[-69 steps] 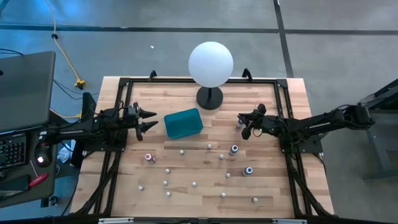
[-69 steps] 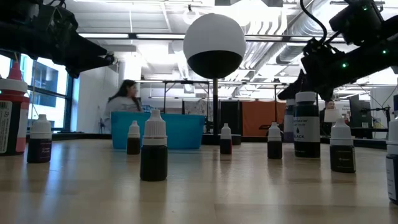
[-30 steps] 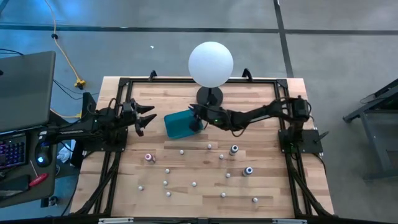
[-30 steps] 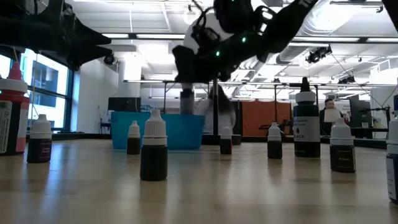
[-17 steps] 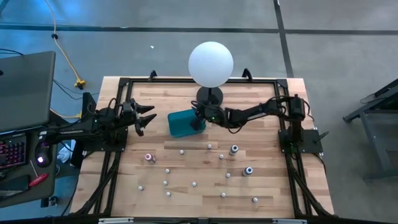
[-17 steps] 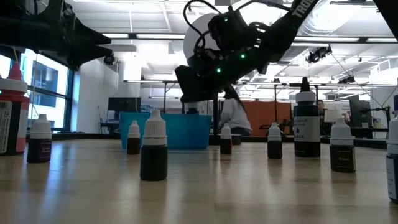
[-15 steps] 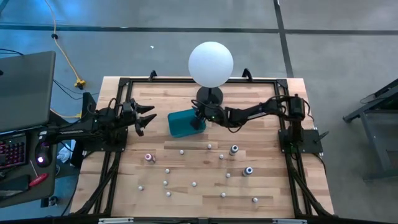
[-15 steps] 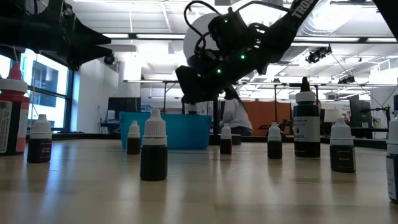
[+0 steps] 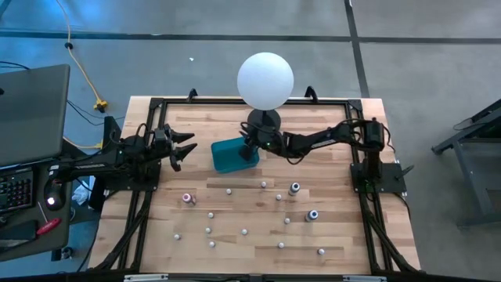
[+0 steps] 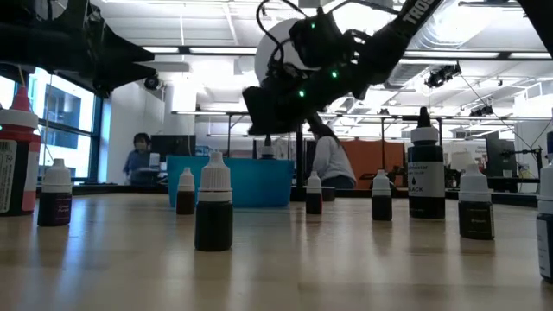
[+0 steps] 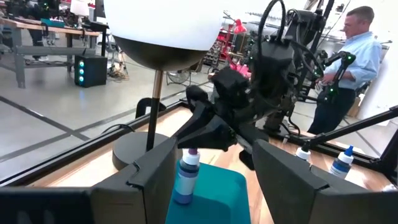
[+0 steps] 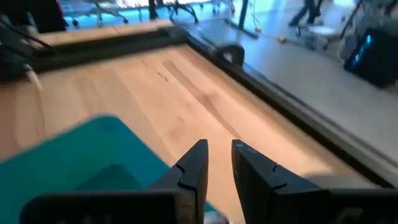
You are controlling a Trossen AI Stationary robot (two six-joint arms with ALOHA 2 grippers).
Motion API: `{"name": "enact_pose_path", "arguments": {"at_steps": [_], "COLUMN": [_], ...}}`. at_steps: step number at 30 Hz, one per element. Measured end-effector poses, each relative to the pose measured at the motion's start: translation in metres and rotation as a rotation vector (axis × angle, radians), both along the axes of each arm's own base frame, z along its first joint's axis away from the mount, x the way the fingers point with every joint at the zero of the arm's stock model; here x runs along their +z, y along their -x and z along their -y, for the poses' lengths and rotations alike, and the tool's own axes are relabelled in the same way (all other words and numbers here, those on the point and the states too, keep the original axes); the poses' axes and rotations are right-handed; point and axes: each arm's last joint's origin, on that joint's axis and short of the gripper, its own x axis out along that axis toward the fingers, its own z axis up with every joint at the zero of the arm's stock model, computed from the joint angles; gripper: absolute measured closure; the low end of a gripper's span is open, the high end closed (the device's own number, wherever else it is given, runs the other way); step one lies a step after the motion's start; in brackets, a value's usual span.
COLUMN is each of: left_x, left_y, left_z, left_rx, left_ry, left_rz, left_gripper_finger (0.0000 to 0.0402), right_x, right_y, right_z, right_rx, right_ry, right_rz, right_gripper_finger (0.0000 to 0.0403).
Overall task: Pick & Place food coloring
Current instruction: Put the large pink food coloring bottle into the blue bin
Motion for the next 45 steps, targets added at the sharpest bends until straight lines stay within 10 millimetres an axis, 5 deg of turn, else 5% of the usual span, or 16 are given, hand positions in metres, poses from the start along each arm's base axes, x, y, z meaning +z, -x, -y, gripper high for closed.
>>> {"name": "enact_pose_path", "arguments": {"at_steps": [6,10,14,21,27,37,45], "left_x": [0.0,-0.001,-0.006,-0.01,-0.005,-0.02,-0.026], "left_y": [0.0,0.0,-0.001,-0.002,-0.001,0.0,-0.006], "left_z": [0.0,0.0,0.001,0.015,0.021,0.024,0.035], "left_rx": [-0.001,-0.004,-0.056,-0.535,-0.762,-0.849,-0.95], "left_ry": [0.0,0.001,0.003,-0.007,-0.032,0.018,-0.035], "left_rz": [-0.001,-0.014,-0.061,-0.1,-0.054,-0.197,-0.229], "left_gripper_finger": [0.0195,0.0195,0.0195,0.0195,0.0195,0.0196,0.0199], "right_x": [0.032,0.072,0.116,0.156,0.114,0.035,0.015], "right_y": [-0.007,0.001,0.027,0.096,0.137,0.181,0.199], "right_z": [-0.018,-0.039,-0.064,-0.092,-0.108,-0.121,-0.117], "right_rx": [0.082,0.153,0.232,0.319,0.365,0.464,0.453], "right_ry": [0.109,0.216,0.295,0.139,0.004,0.058,0.074], "right_rz": [0.022,0.054,0.035,-0.13,-0.176,0.22,0.304], "right_gripper_finger": [0.0338,0.034,0.034,0.0352,0.0388,0.0392,0.0401]}}
